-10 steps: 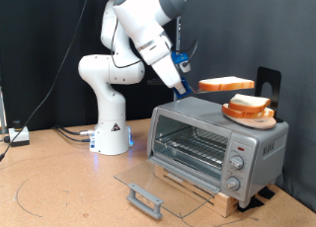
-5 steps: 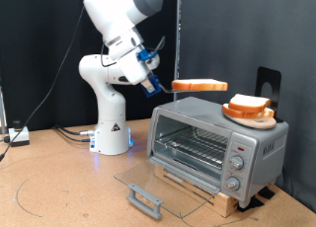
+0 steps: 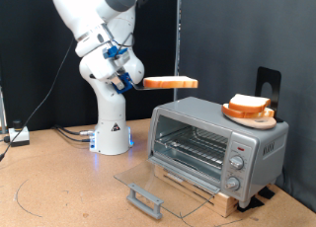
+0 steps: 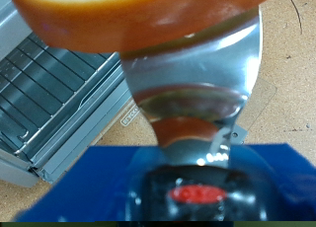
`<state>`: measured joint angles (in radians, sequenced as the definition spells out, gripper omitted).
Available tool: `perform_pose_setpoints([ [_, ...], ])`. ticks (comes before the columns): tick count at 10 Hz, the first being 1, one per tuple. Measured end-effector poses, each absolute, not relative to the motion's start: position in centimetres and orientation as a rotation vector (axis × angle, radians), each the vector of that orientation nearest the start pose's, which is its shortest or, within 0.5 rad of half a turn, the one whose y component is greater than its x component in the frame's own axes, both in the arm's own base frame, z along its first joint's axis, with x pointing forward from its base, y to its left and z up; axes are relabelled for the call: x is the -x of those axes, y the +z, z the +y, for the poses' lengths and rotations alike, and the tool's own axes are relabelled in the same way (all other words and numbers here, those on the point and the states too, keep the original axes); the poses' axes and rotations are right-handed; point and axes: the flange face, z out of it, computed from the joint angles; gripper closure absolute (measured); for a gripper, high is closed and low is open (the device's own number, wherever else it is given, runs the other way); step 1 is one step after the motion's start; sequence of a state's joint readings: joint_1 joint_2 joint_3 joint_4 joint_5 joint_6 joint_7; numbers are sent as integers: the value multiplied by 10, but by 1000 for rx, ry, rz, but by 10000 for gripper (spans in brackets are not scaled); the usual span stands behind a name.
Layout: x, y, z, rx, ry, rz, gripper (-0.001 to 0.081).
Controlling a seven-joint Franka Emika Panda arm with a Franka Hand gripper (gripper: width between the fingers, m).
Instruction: Make a piece of toast with the oven
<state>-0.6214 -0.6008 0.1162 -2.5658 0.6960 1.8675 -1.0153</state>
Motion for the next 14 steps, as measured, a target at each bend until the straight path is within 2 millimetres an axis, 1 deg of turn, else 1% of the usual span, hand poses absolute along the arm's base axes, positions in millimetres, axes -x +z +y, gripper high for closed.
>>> perform_pose_setpoints([
  [3,-340,458,-127,2598,-459,-352,395],
  [5,-337,444,-126,2610,-464,-388,395],
  [7,-336,421,-127,2646,-454,-377,395],
  [12,-333,349,-134,2675,-351,-362,395],
  [14,-333,330,-136,2685,-328,-363,395],
])
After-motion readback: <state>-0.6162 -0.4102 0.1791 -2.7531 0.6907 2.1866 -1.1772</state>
